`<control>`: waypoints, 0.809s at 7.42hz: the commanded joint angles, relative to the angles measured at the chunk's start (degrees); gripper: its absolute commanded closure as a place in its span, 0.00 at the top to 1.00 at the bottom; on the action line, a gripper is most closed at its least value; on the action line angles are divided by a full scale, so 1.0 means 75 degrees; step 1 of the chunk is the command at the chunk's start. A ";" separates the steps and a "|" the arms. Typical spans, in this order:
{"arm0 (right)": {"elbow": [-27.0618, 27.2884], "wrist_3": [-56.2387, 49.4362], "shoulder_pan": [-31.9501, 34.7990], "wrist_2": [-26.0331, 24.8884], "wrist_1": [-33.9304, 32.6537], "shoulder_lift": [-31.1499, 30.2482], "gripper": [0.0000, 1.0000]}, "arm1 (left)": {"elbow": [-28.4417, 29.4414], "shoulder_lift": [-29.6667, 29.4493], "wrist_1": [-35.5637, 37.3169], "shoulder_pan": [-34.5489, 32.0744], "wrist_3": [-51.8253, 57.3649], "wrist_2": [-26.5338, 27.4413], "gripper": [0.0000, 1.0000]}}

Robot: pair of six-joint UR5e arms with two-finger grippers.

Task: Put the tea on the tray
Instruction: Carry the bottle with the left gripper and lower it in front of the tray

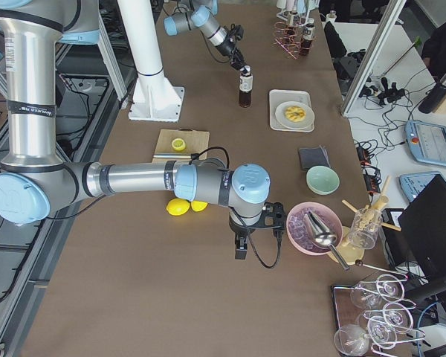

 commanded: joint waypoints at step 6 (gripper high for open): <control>0.0012 0.0029 0.0017 0.0000 0.0000 0.0035 1.00 | 0.0062 0.0085 -0.0006 0.0213 0.0046 0.0285 0.00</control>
